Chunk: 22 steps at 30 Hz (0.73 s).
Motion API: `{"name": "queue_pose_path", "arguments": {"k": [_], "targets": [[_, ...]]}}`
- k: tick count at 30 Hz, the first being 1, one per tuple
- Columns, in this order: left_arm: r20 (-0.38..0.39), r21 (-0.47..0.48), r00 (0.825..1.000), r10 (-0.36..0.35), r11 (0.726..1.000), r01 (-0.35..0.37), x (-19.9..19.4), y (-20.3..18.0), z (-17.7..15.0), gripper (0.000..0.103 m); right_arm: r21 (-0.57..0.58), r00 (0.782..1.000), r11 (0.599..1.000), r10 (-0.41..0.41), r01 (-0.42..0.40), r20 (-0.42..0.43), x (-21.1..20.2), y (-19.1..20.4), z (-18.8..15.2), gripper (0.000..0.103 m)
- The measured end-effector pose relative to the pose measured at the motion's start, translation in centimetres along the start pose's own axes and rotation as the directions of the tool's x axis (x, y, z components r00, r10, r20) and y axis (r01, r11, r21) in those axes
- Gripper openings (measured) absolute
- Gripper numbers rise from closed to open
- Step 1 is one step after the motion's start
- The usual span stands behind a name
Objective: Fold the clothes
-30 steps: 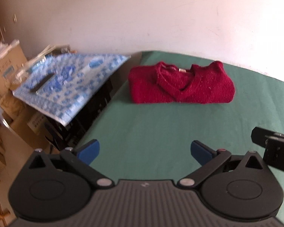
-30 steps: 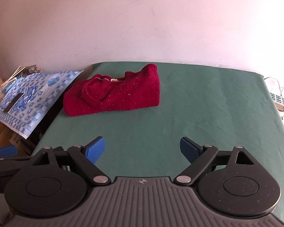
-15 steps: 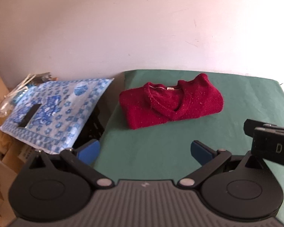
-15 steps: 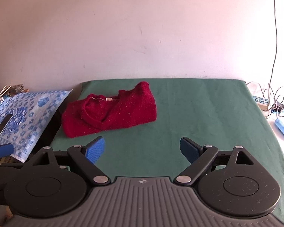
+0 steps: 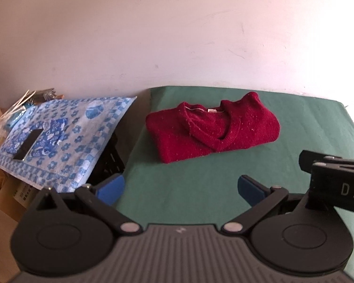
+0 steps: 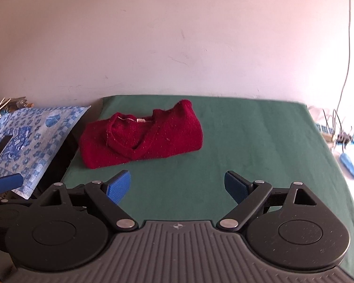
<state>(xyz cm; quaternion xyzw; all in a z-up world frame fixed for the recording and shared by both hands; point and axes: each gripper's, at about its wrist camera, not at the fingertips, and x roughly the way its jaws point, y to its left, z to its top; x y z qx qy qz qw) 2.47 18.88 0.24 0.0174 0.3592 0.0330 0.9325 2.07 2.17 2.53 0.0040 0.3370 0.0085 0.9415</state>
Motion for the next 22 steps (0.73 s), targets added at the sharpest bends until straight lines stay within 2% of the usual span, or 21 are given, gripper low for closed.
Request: {"name": "queue_pose_path", "arguments": {"k": [8, 16, 22], "targets": [[-0.021, -0.019, 0.999, 0.046, 0.999, -0.046, 0.1, -0.6, 0.0, 0.103, -0.063, 1.000, 0.998, 0.031, -0.031, -0.001, 0.6, 0.1, 0.5, 0.089], [-0.003, 0.001, 0.998, 0.055, 0.998, -0.055, -0.3, -1.7, -0.2, 0.103, -0.020, 0.995, 0.996, 0.090, -0.091, -0.046, 1.1, -1.2, 0.2, 0.089], [0.001, -0.001, 0.998, 0.055, 0.998, -0.055, -0.7, -2.1, 0.1, 0.103, -0.009, 0.993, 0.994, 0.112, -0.112, -0.046, 0.8, -1.6, 0.3, 0.089]]}}
